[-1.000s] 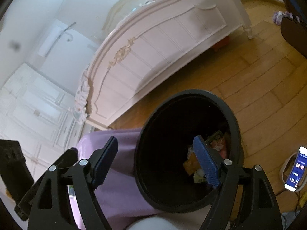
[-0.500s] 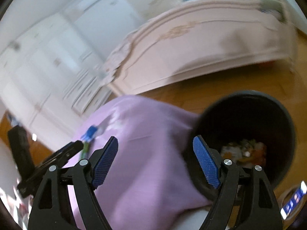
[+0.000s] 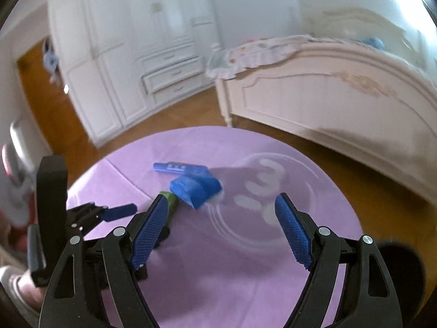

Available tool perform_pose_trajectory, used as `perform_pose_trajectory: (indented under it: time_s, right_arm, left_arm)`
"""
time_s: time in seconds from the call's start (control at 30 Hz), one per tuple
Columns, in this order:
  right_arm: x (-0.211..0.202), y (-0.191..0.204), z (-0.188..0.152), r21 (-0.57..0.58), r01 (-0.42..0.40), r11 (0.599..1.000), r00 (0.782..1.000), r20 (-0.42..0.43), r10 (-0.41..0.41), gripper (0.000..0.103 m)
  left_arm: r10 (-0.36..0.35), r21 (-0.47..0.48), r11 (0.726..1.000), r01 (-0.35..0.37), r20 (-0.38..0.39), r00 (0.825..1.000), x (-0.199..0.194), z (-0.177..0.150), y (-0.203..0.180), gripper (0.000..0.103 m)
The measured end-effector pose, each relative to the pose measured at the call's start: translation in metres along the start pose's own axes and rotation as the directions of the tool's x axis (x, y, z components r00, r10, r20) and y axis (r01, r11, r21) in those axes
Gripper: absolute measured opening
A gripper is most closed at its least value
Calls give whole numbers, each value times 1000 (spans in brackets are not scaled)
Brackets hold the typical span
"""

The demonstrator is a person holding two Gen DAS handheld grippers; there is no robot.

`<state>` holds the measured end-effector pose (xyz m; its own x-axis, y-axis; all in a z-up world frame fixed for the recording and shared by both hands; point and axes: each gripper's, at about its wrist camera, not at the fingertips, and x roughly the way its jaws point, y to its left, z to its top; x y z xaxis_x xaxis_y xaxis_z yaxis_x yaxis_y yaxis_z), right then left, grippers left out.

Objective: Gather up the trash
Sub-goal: 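Grasp the green gum box with the left tool while the right tool grasps the blue pack, then carry the green gum box and blue pack over the bin and release both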

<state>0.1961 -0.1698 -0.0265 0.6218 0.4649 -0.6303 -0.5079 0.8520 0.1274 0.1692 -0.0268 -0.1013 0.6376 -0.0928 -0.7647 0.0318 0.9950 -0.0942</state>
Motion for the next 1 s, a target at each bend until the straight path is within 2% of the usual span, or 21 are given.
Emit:
perform_pose_trajectory:
  time_s: [0.1,0.2,0.23,0.37,0.5,0.57,0.73,0.83,0.87,1.0]
  right_arm:
    - [30,9,7,-44,-17,999,999,-41,16,80]
    - [58,15,8,-85,-28,996,996,-83,21,80]
    - [63,15,7,-95,-32,995,995,-92,24,77]
    - [86,20,7,-130,-54,990,989,-140,36,59]
    - [88,24,8,-152,-49,987,990,-141,28,45]
    - [85,20,8,-118,-57,991,989,-144,40,45]
    - [56,-7,4,81,-121,989,987,-95,128,45]
    - [23,-32,-8,231,-163,959,985,-18,171,44]
    - [8,-44,-16,300,-188,935,982,23,190,44]
    - [-32,-65,-38,403,-187,896,982,105,157,44]
  left_arm:
    - [-12,-1,1000,12,1,1000,-3,0,5,53]
    - [-16,-15,1000,17,5,1000,-4,0,16,37]
    - [-21,-27,999,21,6,1000,-5,0,21,33]
    - [-48,-44,998,48,9,999,-4,0,26,31]
    - [-65,-58,996,66,12,998,-4,0,27,31]
    - [-85,-73,994,86,17,996,-5,-2,31,31]
    - [-100,-80,991,103,36,994,-11,-6,41,31]
    - [-110,-78,990,113,42,993,-18,-11,42,31]
    - [-117,-83,989,120,41,992,-21,-14,43,31]
    - [-131,-79,988,135,49,990,-34,-22,40,31]
